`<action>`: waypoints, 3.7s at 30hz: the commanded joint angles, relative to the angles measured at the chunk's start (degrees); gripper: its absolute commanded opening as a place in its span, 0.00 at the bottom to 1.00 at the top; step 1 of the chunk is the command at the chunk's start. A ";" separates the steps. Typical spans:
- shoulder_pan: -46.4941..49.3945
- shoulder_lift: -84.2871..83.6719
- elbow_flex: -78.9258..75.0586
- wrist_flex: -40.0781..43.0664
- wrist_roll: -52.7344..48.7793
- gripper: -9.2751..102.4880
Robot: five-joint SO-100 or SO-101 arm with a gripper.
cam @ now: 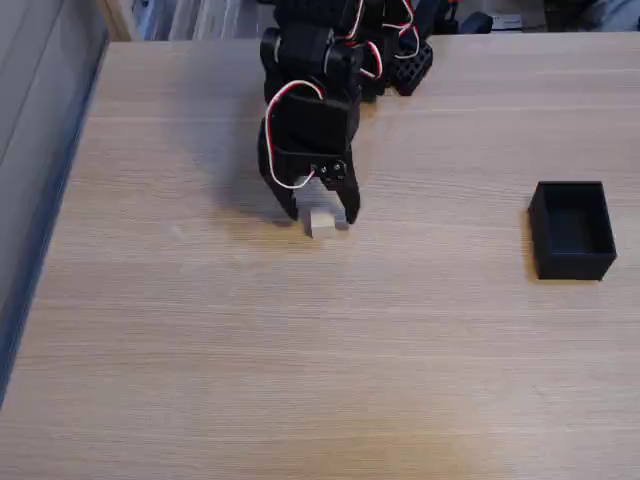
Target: Pick a white block and place it in the black box.
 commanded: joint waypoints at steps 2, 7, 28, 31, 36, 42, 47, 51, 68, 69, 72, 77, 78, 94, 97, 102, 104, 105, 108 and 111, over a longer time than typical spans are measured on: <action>-0.62 -0.53 -2.02 -0.62 0.79 0.35; -0.97 -1.67 -1.76 -1.41 0.88 0.23; -21.18 31.90 8.09 5.36 5.10 0.08; -30.23 36.04 7.73 5.71 7.47 0.08; -42.45 34.37 3.96 5.71 7.82 0.08; -50.36 24.96 -4.92 6.42 11.07 0.08; -52.91 16.17 -12.39 6.68 13.54 0.08; -53.70 10.28 -17.14 7.82 15.03 0.08; -55.72 -8.53 -32.17 10.11 21.80 0.08; -55.90 -8.96 -32.52 10.20 21.88 0.09; -56.16 -9.93 -33.75 10.63 22.41 0.25; -55.55 -9.76 -34.54 12.30 22.76 0.33; -55.20 -9.14 -34.19 12.48 22.59 0.31; -43.24 30.67 5.54 7.56 14.94 0.08; -39.90 39.73 16.00 7.56 12.39 0.08; -33.93 54.76 31.99 7.82 6.06 0.08; -31.90 61.44 37.79 9.58 4.66 0.08; -31.03 64.51 40.34 10.90 4.04 0.08; -28.74 71.81 45.88 14.59 3.69 0.08; -26.63 77.52 50.63 16.17 3.34 0.08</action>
